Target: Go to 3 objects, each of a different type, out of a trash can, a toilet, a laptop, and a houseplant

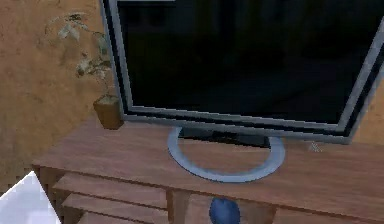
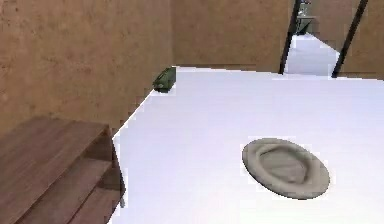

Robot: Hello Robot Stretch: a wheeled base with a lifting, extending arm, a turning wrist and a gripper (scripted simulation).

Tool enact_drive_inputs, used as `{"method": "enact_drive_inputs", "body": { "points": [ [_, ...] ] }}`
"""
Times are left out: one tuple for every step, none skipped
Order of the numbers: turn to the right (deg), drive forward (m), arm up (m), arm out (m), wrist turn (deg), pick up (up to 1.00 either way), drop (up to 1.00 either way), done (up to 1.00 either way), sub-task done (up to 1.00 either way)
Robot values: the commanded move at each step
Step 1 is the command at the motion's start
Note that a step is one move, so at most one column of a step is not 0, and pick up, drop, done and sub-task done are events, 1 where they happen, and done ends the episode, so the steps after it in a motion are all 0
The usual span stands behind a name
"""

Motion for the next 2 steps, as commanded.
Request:
{"method": "enact_drive_inputs", "body": {
  "points": [
    [-21.0, 0.00, 0.00, 0.00, 0.0, 0.00, 0.00, 0.00, 0.00],
    [0.0, 0.00, 0.00, 0.00, 0.0, 0.00, 0.00, 0.00, 1.00]
  ]
}}
